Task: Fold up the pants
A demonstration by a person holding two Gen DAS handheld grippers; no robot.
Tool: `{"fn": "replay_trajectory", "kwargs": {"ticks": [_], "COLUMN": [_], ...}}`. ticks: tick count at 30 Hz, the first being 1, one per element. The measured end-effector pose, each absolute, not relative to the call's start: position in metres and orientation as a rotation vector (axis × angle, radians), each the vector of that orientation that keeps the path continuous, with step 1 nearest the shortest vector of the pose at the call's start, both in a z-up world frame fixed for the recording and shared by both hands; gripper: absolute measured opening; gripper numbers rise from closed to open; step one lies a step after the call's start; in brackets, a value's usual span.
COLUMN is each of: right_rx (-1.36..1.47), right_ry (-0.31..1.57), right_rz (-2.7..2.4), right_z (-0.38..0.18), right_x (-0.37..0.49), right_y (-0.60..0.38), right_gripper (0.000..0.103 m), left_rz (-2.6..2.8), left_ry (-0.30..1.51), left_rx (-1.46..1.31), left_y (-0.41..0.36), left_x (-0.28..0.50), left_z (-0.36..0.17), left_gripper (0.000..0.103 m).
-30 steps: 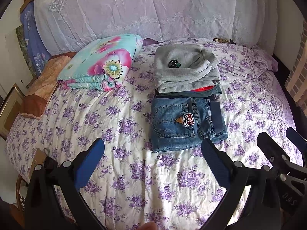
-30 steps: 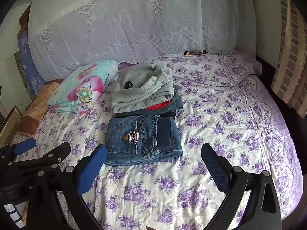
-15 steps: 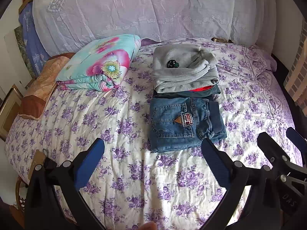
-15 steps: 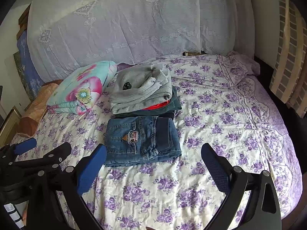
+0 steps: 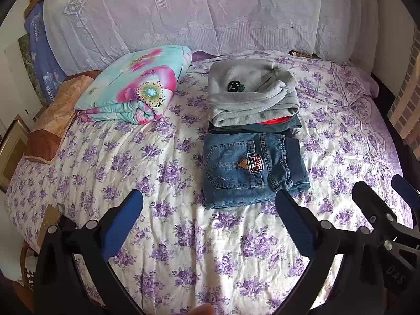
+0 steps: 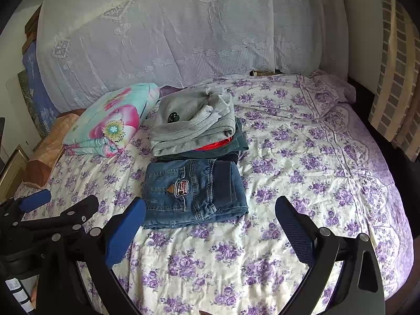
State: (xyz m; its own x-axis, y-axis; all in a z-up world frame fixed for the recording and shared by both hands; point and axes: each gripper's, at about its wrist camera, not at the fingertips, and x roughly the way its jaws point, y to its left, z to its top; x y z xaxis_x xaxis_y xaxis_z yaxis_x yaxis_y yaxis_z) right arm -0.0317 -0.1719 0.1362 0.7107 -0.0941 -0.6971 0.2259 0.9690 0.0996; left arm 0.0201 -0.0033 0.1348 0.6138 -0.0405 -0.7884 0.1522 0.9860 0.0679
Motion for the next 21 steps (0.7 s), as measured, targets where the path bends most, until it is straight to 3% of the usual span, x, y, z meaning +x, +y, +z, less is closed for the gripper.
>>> {"fn": "replay_trajectory", "kwargs": {"ticks": [21], "right_rx": [0.183], "right_ry": [0.762], "right_rz": [-0.176], "right_z": [0.1356], "right_x": [-0.0313], "right_y": [-0.1743], "right_gripper": [0.1], "left_rz": [-0.111], "left_ry": [0.907], "left_rx": [0.131], "left_y": [-0.0052], "left_x": [0.0212], "left_z": [0.1344], "left_gripper": [0.098]}}
